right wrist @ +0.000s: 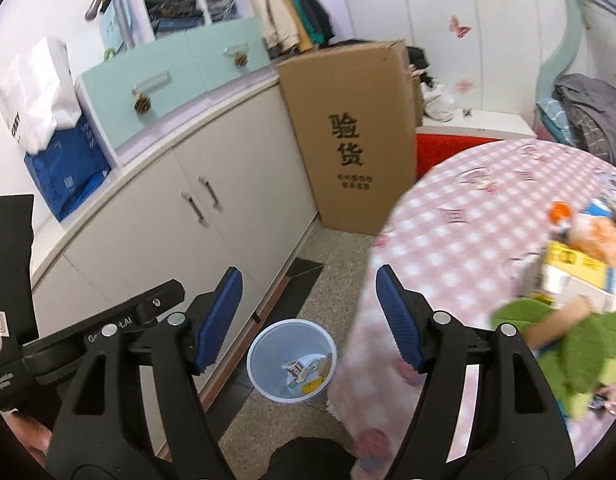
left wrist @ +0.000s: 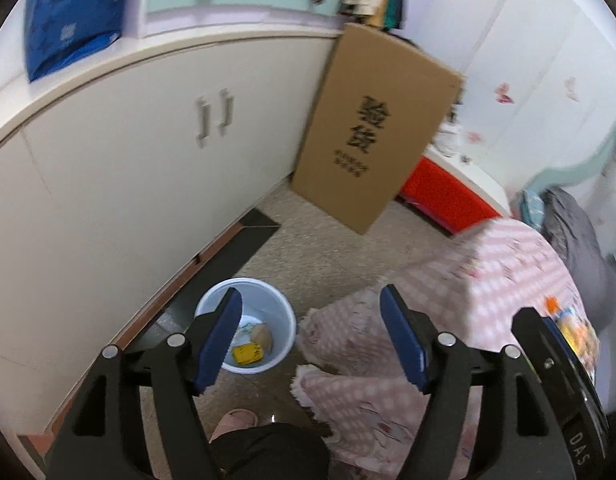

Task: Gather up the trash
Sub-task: 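Grasp green leaf toy with left tool while right tool grasps blue snack packet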

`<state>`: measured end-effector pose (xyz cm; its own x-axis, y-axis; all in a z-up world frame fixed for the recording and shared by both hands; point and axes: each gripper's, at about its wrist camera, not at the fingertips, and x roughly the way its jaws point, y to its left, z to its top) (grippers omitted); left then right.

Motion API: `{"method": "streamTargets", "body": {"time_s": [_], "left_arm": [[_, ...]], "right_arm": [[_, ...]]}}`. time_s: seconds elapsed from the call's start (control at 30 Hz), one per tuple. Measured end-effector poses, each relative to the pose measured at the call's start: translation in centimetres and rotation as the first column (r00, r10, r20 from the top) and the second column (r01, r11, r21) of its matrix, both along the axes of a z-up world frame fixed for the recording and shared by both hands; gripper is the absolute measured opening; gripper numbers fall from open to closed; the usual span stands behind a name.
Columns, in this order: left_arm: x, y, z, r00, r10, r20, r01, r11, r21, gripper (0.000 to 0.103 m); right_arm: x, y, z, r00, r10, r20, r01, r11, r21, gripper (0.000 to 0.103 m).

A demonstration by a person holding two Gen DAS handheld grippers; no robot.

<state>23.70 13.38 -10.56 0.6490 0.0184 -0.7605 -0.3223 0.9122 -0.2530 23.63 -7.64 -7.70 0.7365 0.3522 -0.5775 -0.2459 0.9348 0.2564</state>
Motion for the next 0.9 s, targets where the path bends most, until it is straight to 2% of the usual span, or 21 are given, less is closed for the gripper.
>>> {"method": "streamTargets", "body": {"time_s": [0.13, 0.27, 0.5, 0.77, 0.9], "left_arm": [[-0.9, -4.8, 1.7, 0.994, -0.104, 0.035, 0.103, 0.995, 0.014, 0.072], [-1.3, -10.0, 2.3, 0.977, -0.207, 0.048, 0.206, 0.978, 0.032, 0.074], [-1.3, -19.1, 2.0, 0.928, -0.371, 0.029, 0.370, 0.928, 0.049, 0.077], [0.0, -25.8, 0.3, 0.887, -0.461, -0.016, 0.461, 0.885, 0.059, 0.077], [1.1, -27.4, -0.6, 0.880, -0.474, -0.033, 0.475, 0.876, 0.085, 0.076]], "right_arm": [[-2.2, -4.8, 1.1, 0.997, -0.075, 0.018, 0.075, 0.997, 0.004, 0.069], [-4.0, -9.5, 1.4, 0.987, -0.158, 0.025, 0.157, 0.987, 0.014, 0.070], [-6.5, -18.1, 0.4, 0.951, -0.310, 0.002, 0.309, 0.950, 0.041, 0.071], [-6.9, -23.4, -1.4, 0.928, -0.369, -0.038, 0.371, 0.925, 0.085, 0.071], [-6.4, -24.5, -2.2, 0.928, -0.367, -0.062, 0.371, 0.924, 0.096, 0.071]]}}
